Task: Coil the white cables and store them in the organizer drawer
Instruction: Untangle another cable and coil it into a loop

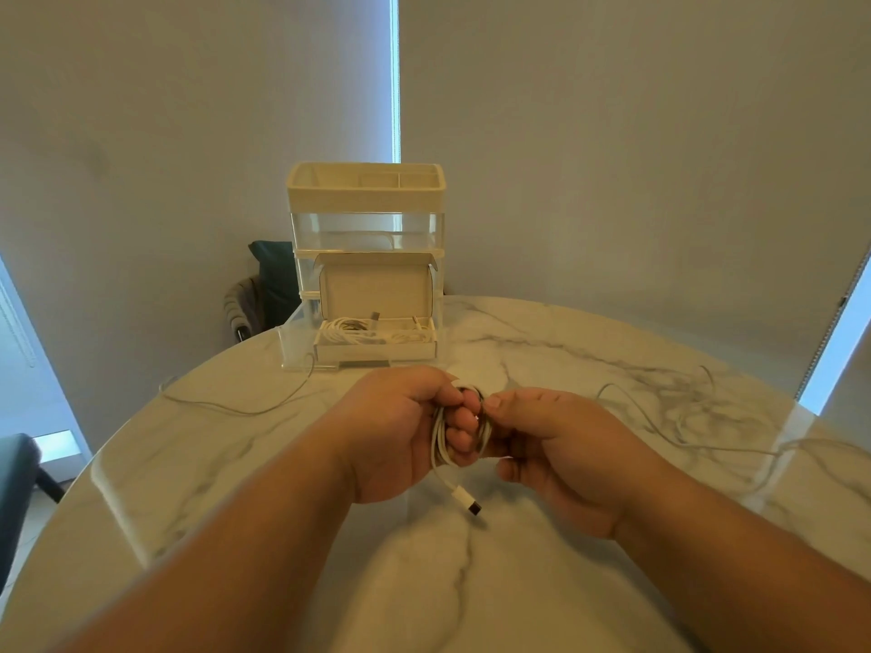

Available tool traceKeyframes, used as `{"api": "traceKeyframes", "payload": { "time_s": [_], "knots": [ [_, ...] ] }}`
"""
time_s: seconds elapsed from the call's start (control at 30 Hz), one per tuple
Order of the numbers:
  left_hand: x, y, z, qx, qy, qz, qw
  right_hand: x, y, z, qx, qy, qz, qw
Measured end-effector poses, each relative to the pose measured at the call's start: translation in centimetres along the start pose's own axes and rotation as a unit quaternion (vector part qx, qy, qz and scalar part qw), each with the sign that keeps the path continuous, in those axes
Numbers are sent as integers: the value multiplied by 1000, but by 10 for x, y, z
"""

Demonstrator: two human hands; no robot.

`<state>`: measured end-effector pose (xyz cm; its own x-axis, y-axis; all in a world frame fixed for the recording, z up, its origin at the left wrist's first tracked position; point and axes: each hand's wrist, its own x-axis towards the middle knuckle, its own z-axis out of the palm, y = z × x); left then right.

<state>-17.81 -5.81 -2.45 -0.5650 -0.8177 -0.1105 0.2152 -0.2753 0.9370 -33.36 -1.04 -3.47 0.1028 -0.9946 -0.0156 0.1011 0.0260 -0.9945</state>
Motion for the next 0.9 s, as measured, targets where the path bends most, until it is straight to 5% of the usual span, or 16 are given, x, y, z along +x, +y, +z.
{"api": "traceKeyframes", "payload": {
  "time_s": [0.53, 0.9],
  "knots": [
    [7, -9, 6, -15, 30, 17, 999, 8, 13, 3, -16, 69, -10, 997],
    [7, -12, 14, -110, 48, 63, 991, 9, 14, 3, 25, 20, -39, 999]
  ]
}}
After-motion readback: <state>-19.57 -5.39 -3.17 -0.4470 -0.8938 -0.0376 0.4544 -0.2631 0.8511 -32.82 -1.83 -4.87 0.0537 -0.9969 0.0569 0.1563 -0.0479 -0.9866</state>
